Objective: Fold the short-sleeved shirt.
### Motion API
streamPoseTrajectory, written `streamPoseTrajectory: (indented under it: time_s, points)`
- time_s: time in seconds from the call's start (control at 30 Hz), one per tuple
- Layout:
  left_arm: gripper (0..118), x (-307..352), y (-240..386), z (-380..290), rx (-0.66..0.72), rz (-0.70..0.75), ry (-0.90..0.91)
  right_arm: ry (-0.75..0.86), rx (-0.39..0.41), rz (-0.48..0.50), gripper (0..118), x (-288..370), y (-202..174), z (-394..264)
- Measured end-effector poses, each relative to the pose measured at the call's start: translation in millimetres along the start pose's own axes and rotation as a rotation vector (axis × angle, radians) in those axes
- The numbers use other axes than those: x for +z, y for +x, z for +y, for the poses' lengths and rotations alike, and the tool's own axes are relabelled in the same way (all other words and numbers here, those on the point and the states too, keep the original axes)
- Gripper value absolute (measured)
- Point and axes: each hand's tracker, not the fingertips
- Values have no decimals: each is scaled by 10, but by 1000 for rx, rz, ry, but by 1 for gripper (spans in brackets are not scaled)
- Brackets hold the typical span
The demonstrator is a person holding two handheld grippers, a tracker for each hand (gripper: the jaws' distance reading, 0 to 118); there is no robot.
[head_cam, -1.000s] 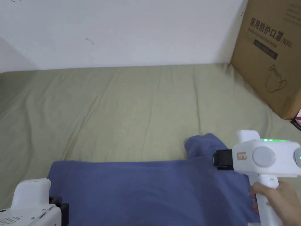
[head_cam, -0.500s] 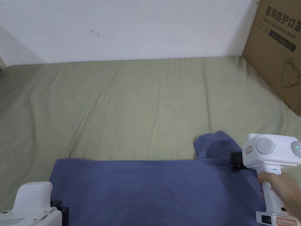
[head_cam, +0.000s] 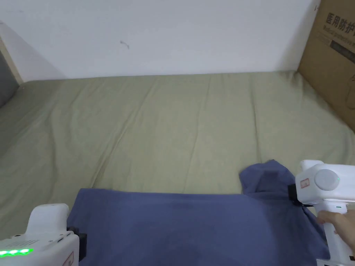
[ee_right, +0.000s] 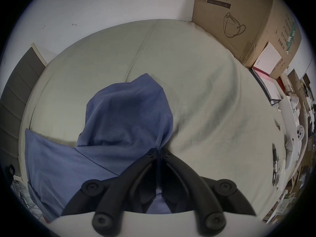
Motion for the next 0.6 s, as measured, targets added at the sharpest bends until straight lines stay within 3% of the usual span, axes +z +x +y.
streamPoseTrajectory:
  time_s: [0.27, 0.3, 0.4, 0.43, 0.6]
  points:
    - [0, -516, -205, 600, 3, -23, -4, 6, 33, -13, 3, -32, 1, 10]
    - [5, -668, -228, 691, -9, -30, -17, 5, 31, -13, 3, -38, 5, 11]
    - [103, -1239, -285, 915, -36, -18, -117, 2, 18, -7, 3, -61, 28, 6]
    - [115, -1409, -305, 950, -30, -17, -159, 2, 15, -5, 3, -66, 36, 2]
    - [110, -1987, -368, 947, 1, -5, -242, -7, 6, -1, 3, -94, 49, 13]
